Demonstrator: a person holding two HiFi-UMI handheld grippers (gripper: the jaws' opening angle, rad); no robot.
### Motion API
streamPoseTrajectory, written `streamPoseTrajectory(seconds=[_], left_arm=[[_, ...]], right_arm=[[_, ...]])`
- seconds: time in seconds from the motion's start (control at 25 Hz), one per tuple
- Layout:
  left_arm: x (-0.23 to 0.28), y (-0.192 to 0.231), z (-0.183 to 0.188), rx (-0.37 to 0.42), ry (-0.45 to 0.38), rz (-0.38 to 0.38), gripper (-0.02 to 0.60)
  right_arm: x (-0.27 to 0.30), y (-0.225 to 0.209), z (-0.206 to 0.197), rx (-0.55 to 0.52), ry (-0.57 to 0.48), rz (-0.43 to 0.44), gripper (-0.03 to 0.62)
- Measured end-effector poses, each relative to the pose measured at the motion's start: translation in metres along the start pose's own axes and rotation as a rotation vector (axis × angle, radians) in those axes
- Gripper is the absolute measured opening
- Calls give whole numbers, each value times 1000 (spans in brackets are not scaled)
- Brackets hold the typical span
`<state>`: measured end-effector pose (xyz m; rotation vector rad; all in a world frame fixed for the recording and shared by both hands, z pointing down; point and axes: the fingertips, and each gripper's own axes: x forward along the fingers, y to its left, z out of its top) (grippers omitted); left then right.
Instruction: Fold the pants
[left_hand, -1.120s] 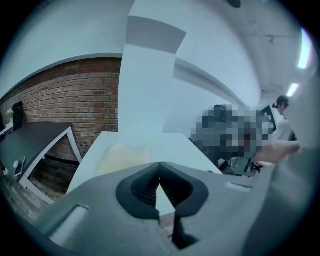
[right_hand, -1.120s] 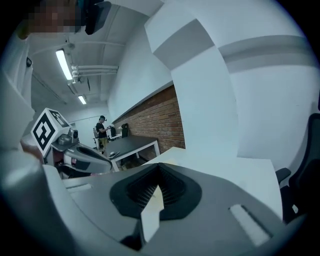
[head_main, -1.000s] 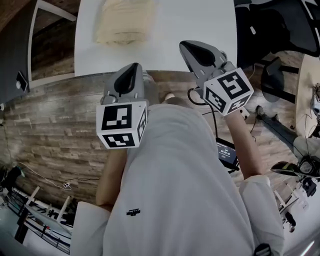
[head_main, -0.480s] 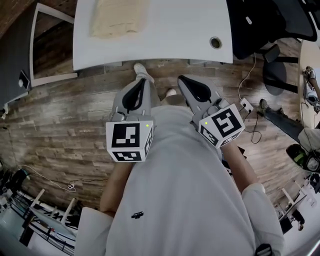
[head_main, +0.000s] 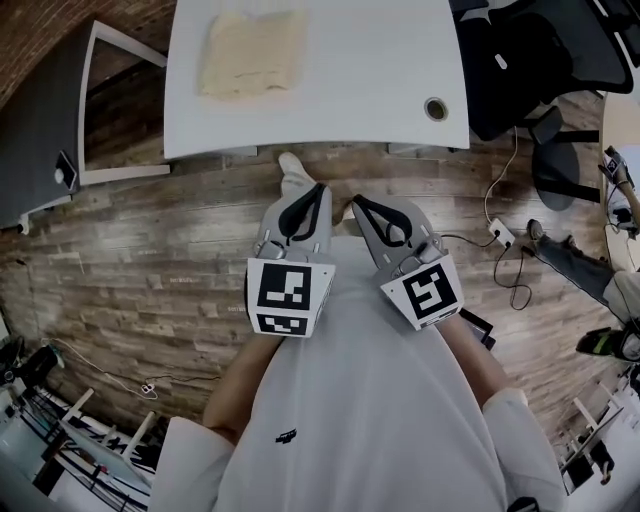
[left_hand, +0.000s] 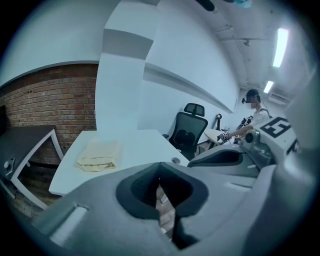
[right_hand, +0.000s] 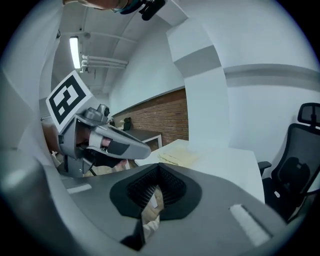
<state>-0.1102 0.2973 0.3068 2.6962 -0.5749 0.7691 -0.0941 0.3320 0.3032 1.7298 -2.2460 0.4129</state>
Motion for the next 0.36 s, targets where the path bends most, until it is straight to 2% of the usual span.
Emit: streamPoseTrajectory(seconds=[0.2,0.36], left_arm=[[7,-4,0,53,14,-16,3],[7,0,4,84,28,-18,3]], right_arm=[[0,-8,-1,44,-8,-26,6],[5,-8,6,22,-3,-19,6]])
